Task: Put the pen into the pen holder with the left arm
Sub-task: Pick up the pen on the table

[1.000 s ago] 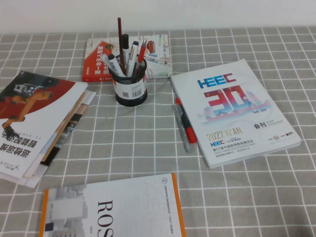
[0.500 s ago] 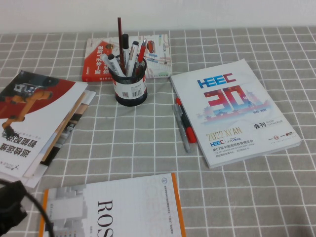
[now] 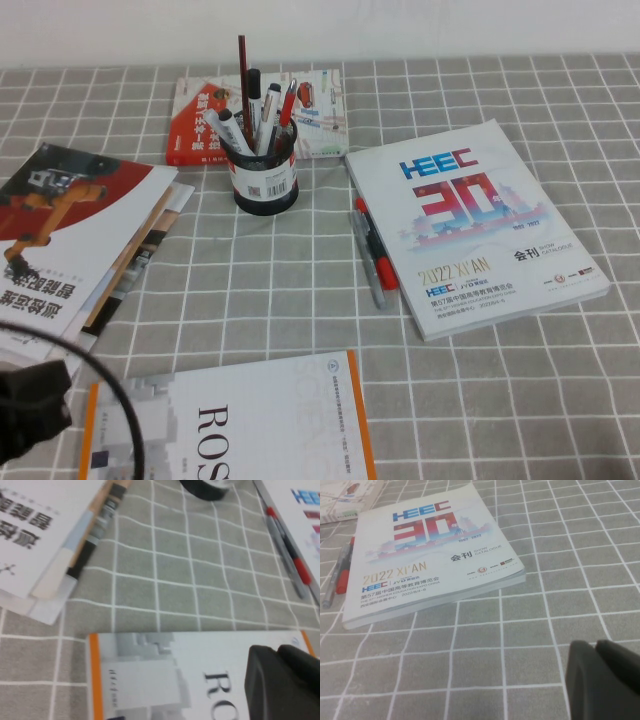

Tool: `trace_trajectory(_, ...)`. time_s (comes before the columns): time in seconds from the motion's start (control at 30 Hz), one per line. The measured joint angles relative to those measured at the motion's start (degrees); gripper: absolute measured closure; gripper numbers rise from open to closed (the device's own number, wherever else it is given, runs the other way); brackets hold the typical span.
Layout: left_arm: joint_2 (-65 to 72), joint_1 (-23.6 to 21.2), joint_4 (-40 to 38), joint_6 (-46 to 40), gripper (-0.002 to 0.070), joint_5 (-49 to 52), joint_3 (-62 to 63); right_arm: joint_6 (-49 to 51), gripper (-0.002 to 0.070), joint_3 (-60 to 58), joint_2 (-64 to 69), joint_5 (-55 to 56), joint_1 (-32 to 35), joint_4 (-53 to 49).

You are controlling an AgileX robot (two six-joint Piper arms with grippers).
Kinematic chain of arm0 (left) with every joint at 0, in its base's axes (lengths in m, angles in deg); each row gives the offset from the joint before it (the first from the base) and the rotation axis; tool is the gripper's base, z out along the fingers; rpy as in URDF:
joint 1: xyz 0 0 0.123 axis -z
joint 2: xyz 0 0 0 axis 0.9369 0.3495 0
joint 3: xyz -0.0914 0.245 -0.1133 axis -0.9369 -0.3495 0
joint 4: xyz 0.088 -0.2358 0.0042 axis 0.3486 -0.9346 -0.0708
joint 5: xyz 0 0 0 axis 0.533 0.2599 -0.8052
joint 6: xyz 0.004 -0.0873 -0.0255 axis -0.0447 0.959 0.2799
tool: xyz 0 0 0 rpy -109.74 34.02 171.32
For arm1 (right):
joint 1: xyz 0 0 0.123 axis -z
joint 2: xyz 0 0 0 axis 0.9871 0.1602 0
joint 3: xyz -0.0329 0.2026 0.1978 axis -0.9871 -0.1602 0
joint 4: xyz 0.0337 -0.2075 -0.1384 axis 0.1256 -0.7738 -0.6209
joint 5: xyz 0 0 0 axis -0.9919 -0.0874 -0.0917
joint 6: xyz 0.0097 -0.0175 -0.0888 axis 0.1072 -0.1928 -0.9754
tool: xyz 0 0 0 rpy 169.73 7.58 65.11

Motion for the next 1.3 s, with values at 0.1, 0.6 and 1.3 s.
trace_trajectory(0.1,3.9,0.0,0.1,-0.2,0.0675,4.4,5.0,0.0,0.0692,0.0,0.0,0.0,0.0,0.0)
trace_trajectory(0.6,30.0,0.7,0.6,-3.7,0.0675,12.4,23.9,0.0,0.0691,0.0,0.0,0.0,0.0,0.0)
trace_trajectory(1.3,72.6,28.9,13.8,7.4,0.0675,17.1,62.3,0.0,0.0691,0.0,0.0,0.0,0.0,0.0)
